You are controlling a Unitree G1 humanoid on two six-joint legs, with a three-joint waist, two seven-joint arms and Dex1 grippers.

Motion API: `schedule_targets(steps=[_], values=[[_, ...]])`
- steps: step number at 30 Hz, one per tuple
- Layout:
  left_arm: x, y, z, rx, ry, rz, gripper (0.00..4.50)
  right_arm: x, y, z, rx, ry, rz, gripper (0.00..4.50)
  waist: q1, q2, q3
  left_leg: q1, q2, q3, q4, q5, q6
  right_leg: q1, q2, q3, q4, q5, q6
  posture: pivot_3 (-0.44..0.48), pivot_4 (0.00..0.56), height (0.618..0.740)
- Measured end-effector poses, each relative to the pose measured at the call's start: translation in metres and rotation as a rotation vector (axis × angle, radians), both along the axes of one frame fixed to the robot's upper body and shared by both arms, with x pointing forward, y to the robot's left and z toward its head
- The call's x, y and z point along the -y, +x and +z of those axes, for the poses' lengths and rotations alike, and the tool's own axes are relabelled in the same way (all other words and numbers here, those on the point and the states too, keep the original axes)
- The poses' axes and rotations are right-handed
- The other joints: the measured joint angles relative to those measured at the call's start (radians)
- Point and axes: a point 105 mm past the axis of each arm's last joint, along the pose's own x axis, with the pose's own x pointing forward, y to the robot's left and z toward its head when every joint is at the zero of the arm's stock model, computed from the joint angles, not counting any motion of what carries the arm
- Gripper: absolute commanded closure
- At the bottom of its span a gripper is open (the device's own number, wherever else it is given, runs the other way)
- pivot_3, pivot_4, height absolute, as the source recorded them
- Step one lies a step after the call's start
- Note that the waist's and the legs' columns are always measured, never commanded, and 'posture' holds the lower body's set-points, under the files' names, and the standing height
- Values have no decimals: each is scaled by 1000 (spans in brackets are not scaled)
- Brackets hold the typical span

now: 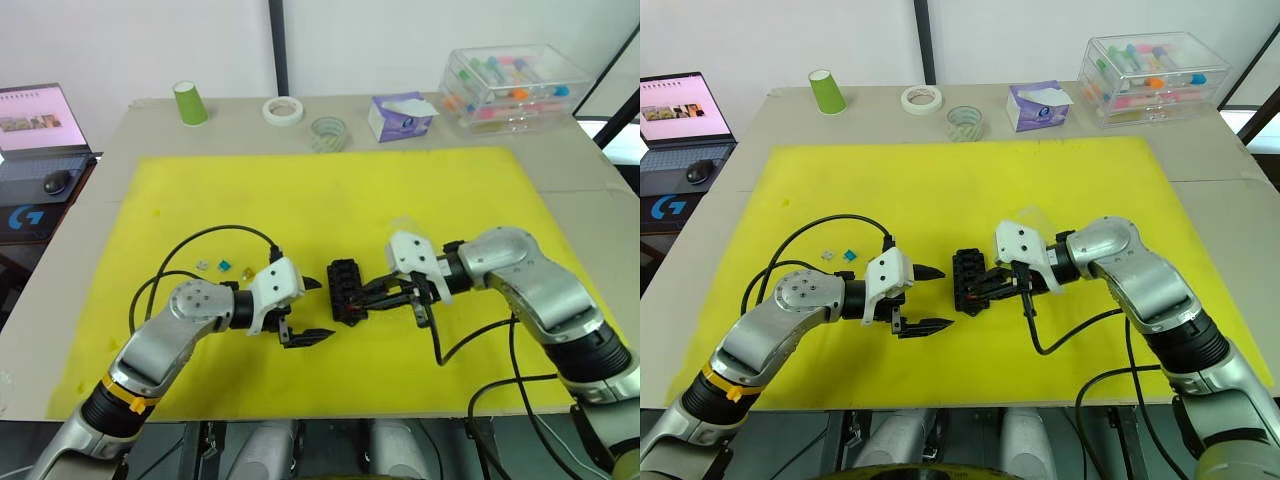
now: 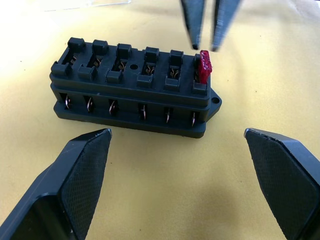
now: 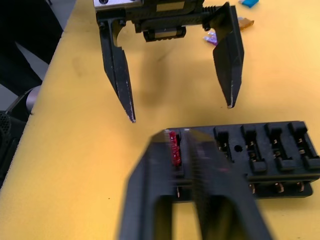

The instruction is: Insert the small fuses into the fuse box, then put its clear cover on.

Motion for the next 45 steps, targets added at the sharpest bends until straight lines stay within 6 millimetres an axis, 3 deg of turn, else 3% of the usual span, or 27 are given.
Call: schedule_targets(steps=[17, 22, 45], values=[[0, 0, 0, 0, 0, 0, 0, 0, 0, -10, 4, -15, -6, 3303, 0, 0, 0, 0, 0, 0, 0, 0, 0, 0, 0, 0, 0, 0, 0, 0, 150, 740], [0, 0, 0, 0, 0, 0, 0, 1, 0, -10, -4, -16, -10, 4476, 0, 0, 0, 0, 0, 0, 0, 0, 0, 0, 0, 0, 0, 0, 0, 0, 150, 740], [0, 1, 0, 2, -1, 6, 0, -3, -2, 5, 67, -79, -25, 4476, 0, 0, 0, 0, 0, 0, 0, 0, 0, 0, 0, 0, 0, 0, 0, 0, 150, 740]])
